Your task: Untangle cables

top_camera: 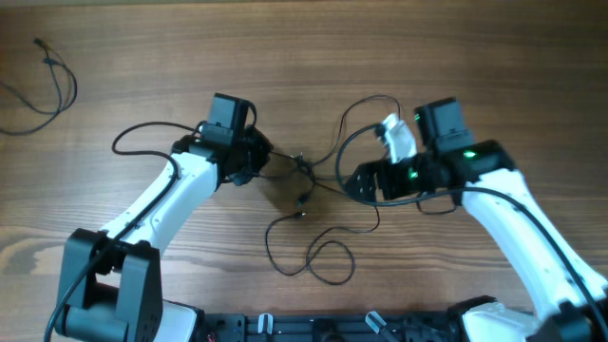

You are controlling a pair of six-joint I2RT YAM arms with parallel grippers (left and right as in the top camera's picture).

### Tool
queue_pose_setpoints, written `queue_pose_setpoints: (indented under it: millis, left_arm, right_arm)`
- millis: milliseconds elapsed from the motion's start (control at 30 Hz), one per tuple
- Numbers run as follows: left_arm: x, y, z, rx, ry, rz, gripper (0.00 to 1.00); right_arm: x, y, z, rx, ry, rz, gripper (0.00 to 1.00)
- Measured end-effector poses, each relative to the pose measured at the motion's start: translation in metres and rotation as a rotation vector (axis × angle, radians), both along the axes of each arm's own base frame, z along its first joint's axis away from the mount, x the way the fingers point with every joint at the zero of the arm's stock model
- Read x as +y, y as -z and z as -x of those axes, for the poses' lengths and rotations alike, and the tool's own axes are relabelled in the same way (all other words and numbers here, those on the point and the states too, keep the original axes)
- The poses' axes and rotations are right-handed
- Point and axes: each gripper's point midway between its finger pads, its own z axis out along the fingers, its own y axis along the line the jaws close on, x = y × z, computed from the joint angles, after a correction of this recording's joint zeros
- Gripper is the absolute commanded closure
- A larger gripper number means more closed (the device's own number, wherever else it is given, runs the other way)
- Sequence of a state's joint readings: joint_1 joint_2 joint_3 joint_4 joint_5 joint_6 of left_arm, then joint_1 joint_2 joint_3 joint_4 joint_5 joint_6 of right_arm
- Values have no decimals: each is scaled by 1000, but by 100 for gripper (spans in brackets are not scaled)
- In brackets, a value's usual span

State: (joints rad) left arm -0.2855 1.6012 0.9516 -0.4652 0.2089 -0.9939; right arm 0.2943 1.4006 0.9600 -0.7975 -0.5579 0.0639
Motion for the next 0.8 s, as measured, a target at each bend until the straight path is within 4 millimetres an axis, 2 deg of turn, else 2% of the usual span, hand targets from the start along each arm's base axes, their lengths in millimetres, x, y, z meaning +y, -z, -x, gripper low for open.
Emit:
queue_pose_setpoints:
  millis: [33, 67, 100, 133, 200, 300, 333, 367, 400, 433, 467, 500, 533, 567, 633, 733, 800]
  left_arm:
    - [3, 0, -1, 0, -9, -2, 95]
    - [5, 0, -2, 0, -14, -2, 79]
    - [5, 0, -2, -1, -14, -2, 51]
    - [5, 0, -2, -1, -12, -3, 40]
    - [2, 0, -1, 2, -7, 7, 36]
    - [-3, -1, 1, 6, 2, 17, 23]
    - [-7, 0, 2, 10, 5, 21, 25]
    - [-9, 2, 3, 15, 13, 21, 39]
    - [-11, 5, 3, 18, 18, 20, 56]
    - [-12, 7, 2, 17, 20, 21, 80]
    - [-13, 11, 0, 17, 21, 21, 95]
    - [-13, 14, -1, 23, 18, 21, 96]
    - [-13, 18, -1, 28, 20, 17, 96]
    - [-13, 19, -2, 30, 19, 16, 96]
    - [-11, 19, -4, 24, 11, 19, 96]
    - [11, 16, -13, 18, -50, 24, 96]
    - [43, 2, -26, -21, -127, 44, 96]
  right_arm:
    - [4, 12, 5, 29, -18, -2, 1]
    - [9, 26, 13, 66, -41, -8, 1]
    - [16, 37, 20, 98, -68, -22, 1]
    - [25, 42, 26, 118, -98, -41, 1]
    - [39, 45, 27, 110, -144, -73, 3]
    - [57, 42, 32, 86, -201, -108, 3]
    - [61, 41, 34, 83, -215, -115, 5]
    - [63, 40, 35, 81, -225, -120, 13]
    - [65, 40, 37, 82, -233, -122, 26]
    - [66, 40, 38, 81, -236, -123, 44]
    - [66, 40, 38, 84, -234, -122, 61]
    - [66, 40, 38, 83, -234, -123, 79]
    - [66, 40, 38, 84, -234, -122, 91]
    - [66, 40, 38, 84, -233, -121, 95]
    - [63, 43, 40, 101, -222, -100, 96]
    - [48, 54, 48, 154, -189, -8, 96]
    - [28, 64, 55, 200, -154, 96, 96]
